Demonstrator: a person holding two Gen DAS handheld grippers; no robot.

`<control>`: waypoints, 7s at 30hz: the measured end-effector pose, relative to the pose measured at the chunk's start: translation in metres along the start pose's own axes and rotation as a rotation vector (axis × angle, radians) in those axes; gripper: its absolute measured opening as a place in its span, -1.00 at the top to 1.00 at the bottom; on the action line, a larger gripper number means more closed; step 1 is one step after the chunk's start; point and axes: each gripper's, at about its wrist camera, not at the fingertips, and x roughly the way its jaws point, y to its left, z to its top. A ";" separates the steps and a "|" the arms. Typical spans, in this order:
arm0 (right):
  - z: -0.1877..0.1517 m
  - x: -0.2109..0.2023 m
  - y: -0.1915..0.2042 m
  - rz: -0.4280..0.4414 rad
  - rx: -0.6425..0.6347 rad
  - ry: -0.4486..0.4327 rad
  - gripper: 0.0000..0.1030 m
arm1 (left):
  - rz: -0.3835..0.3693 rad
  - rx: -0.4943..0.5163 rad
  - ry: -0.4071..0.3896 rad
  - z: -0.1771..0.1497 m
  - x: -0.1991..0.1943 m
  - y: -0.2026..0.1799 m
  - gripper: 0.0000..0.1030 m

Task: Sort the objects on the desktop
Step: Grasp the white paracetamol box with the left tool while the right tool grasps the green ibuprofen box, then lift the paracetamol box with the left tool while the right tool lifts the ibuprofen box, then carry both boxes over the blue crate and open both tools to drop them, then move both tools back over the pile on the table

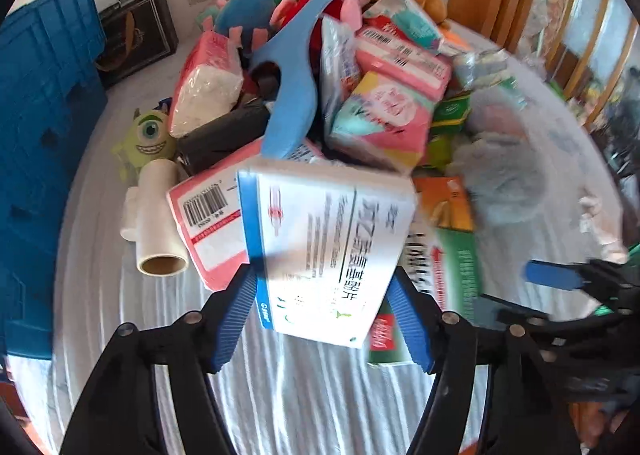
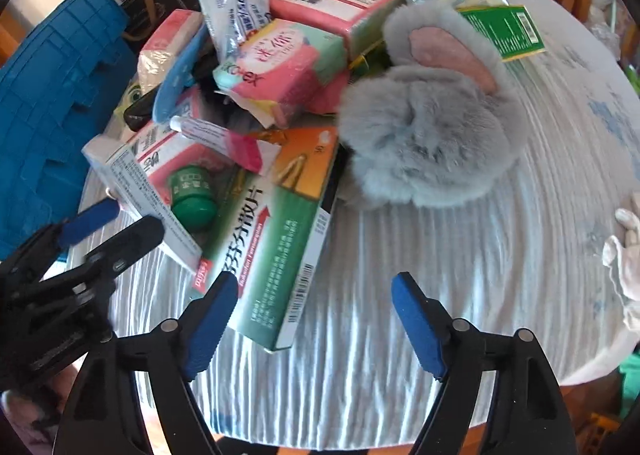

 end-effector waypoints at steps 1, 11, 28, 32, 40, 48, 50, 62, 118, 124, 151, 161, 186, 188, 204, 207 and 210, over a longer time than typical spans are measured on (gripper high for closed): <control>0.000 0.001 -0.002 -0.001 0.006 0.003 -0.56 | 0.021 -0.009 0.020 -0.001 0.009 0.004 -0.33; 0.004 0.026 0.015 0.051 0.012 0.037 -0.72 | -0.006 -0.040 0.042 -0.016 0.019 0.038 -0.41; 0.011 0.056 0.074 -0.167 -0.023 0.062 -0.99 | 0.038 -0.013 0.076 -0.026 0.028 0.079 -0.40; 0.009 0.059 0.075 -0.217 -0.011 0.062 -0.82 | 0.024 0.001 0.064 -0.025 0.028 0.079 -0.40; 0.002 0.005 0.077 -0.193 -0.010 -0.032 -0.75 | -0.041 0.005 -0.012 -0.017 -0.006 0.074 -0.40; 0.014 -0.070 0.085 -0.148 -0.032 -0.159 0.48 | -0.017 0.026 -0.138 0.012 -0.051 0.077 -0.40; 0.003 -0.071 0.078 -0.146 -0.017 -0.143 0.34 | -0.023 0.016 -0.120 0.010 -0.045 0.082 -0.40; -0.006 -0.003 0.087 -0.162 -0.110 -0.006 -0.84 | 0.024 0.007 0.020 -0.037 -0.003 0.073 -0.40; 0.081 -0.209 0.400 0.096 -0.546 -0.776 -0.71 | 0.444 -0.289 -0.664 0.009 -0.298 0.276 -0.40; 0.084 -0.187 0.510 0.163 -0.678 -0.752 -0.71 | 0.545 -0.396 -0.548 -0.007 -0.297 0.368 -0.40; 0.112 -0.119 0.628 -0.076 -0.858 -0.733 -0.93 | 0.530 -0.508 -0.410 -0.005 -0.274 0.464 -0.55; 0.094 -0.129 0.625 -0.073 -0.846 -0.744 -1.00 | 0.515 -0.510 -0.408 -0.014 -0.284 0.455 -0.55; 0.054 -0.180 0.440 0.027 -0.557 -0.702 -1.00 | 0.285 -0.375 -0.615 -0.022 -0.320 0.329 -0.55; 0.054 -0.185 0.411 0.006 -0.519 -0.708 -1.00 | 0.248 -0.344 -0.642 -0.014 -0.321 0.307 -0.55; 0.078 -0.158 0.160 -0.261 -0.259 -0.550 -1.00 | 0.062 -0.225 -0.426 0.051 -0.187 0.158 -0.55; 0.081 -0.140 0.111 -0.277 -0.187 -0.481 -1.00 | 0.062 -0.207 -0.333 0.050 -0.149 0.133 -0.55; 0.082 -0.125 0.072 -0.277 -0.137 -0.428 -1.00 | 0.049 -0.189 -0.227 0.046 -0.108 0.107 -0.55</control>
